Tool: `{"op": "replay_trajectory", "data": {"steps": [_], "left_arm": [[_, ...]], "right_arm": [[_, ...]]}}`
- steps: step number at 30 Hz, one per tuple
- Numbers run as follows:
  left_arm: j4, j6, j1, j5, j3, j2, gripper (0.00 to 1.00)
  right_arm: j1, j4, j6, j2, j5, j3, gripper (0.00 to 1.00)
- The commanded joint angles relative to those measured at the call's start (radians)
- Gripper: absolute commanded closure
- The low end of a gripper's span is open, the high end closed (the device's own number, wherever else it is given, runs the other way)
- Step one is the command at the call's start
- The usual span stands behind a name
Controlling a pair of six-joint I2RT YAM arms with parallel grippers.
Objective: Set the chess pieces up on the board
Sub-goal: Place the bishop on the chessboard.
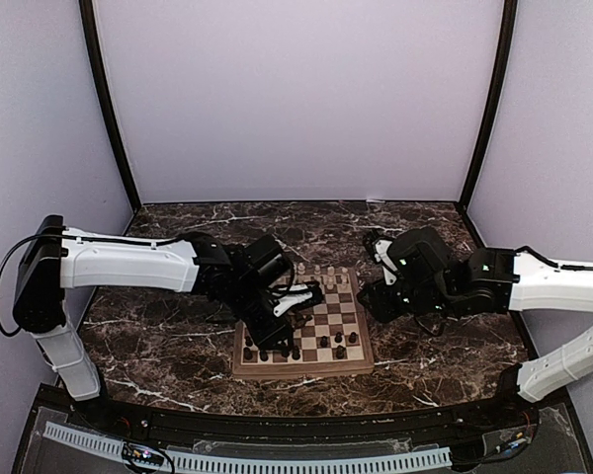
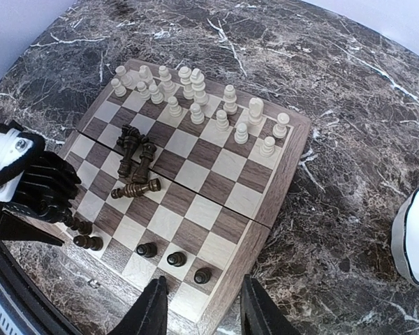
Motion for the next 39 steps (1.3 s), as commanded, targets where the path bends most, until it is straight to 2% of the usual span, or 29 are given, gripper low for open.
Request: {"op": "replay_trajectory", "data": {"steps": [1,15,31,39], "left_arm": [[-0.034,0.013,-0.001,-0.017,0.007,-0.008,0.68],[-0.048,0.007,-0.001,-0.046,0.014,0.007,0.67],[-0.059,0.008,-0.001,-0.061,0.024,0.034,0.79],[-0.052,-0.011,-0.001,-0.066,0.007,0.005,0.90]], "right_arm": [[-0.008,0.019,0.011,-0.007,0.017,-0.007,0.63],[-0.008,0.041,-0.002,0.048,-0.028,0.013,0.63],[-0.008,0.040,-0.004,0.061,-0.053,0.015,0.63],[-0.006,0.093,-0.081,0.109,-0.208,0.015,0.65]]}}
